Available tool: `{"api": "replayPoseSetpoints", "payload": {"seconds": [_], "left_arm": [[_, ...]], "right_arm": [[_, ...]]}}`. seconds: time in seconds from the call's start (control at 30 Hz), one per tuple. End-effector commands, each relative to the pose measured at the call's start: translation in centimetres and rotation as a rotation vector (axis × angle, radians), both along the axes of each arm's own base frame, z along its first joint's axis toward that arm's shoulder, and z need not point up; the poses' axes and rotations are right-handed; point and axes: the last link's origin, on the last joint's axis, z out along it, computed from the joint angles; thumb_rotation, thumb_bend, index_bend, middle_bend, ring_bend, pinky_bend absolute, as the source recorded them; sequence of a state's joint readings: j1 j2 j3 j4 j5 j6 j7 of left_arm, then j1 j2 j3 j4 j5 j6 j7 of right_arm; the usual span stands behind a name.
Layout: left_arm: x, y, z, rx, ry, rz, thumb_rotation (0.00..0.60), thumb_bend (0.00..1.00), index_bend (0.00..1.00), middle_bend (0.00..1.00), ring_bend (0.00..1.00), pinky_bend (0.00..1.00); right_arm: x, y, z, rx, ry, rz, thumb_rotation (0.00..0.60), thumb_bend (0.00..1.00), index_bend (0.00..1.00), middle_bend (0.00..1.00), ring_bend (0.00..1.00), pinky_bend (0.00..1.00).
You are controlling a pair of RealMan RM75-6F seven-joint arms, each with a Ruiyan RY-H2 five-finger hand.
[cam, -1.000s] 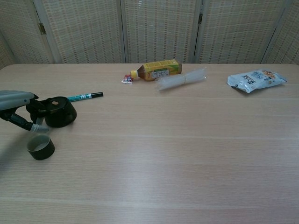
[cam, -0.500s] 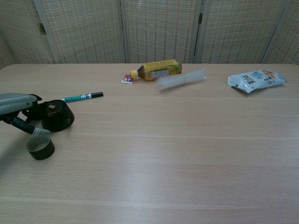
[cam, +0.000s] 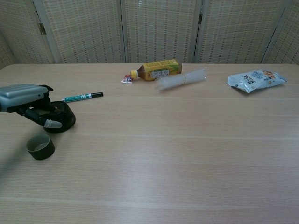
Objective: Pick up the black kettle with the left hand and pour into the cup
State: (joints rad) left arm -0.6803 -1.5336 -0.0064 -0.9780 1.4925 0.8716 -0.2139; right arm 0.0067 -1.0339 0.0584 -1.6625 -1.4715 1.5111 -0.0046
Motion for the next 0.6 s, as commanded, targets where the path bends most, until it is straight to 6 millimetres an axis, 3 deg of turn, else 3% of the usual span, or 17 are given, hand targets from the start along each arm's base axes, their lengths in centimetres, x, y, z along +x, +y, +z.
{"api": "replayPoseSetpoints", "payload": {"seconds": [0.03,0.23,0.6], "left_arm": [[0.5,0.6,0.0,0.001,-0.003,0.004,0.264,0.05,1.0,1.0,0.84,0.0],[1.3,1.5,0.1,0.02,0.001,0.009,0.267,0.05,1.0,1.0,0.87,0.0],[1.9,2.4,1.1,0.066,0.026,0.006,0.262,0.15,1.0,1.0,0.9,0.21]], "right_arm": [[-0.1,-0.1,0.0,-0.002,-0.003,0.002,0.6,0.39,0.06,0.24,0.27,0.07],[-0.2,-0.3,-0.1,0.002,-0.004,0.003,0.6,0.39,0.06,0.24,0.27,0.07],[-0.2,-0.3,-0.2,0.0,-0.008,0.007,0.6,0.39,0.06,0.25,0.28,0.07]]}}
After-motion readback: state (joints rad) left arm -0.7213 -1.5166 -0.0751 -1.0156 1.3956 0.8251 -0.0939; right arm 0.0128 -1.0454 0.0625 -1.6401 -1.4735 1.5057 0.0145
